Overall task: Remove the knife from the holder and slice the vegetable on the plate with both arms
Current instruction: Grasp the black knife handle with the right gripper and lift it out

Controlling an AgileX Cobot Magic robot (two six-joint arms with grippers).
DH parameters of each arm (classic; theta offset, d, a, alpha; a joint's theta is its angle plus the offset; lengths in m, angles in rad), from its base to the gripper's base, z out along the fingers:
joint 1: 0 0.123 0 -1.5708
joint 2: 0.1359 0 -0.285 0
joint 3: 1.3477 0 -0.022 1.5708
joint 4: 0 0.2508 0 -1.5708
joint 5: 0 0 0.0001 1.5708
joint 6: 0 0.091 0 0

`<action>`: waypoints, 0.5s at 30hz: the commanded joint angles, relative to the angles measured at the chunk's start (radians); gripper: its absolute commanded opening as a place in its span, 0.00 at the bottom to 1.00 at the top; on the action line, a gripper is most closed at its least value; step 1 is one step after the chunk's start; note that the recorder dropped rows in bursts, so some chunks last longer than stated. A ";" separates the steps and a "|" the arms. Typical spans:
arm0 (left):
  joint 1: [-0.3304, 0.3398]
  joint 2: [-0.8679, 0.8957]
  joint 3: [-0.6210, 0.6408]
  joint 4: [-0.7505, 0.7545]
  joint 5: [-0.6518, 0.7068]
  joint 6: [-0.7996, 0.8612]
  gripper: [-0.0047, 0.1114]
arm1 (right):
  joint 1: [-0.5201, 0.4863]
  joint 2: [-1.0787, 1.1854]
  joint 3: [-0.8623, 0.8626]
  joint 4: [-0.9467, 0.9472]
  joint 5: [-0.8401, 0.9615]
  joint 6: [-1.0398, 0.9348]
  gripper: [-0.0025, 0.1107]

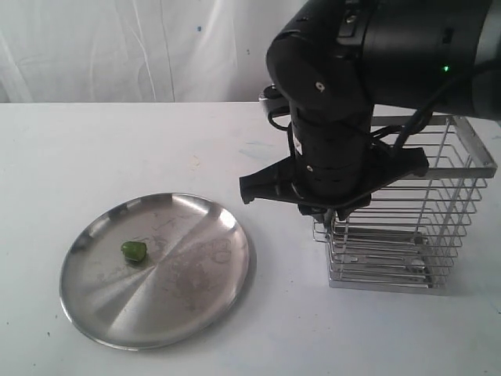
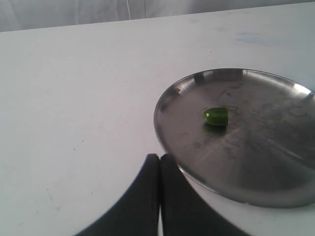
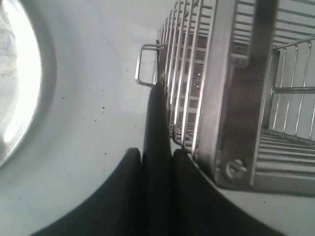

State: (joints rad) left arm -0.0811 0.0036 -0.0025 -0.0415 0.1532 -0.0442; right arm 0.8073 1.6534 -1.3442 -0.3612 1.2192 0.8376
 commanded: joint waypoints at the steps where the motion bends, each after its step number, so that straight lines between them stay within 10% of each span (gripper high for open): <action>1: -0.002 -0.004 0.002 -0.006 -0.004 0.001 0.04 | -0.011 -0.068 -0.004 -0.009 0.002 -0.002 0.02; 15: 0.000 -0.004 0.002 -0.006 -0.005 0.001 0.04 | -0.011 -0.229 -0.004 0.160 0.002 -0.002 0.02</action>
State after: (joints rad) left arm -0.0811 0.0036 -0.0025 -0.0415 0.1532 -0.0442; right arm 0.8022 1.4611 -1.3442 -0.2365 1.2343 0.8376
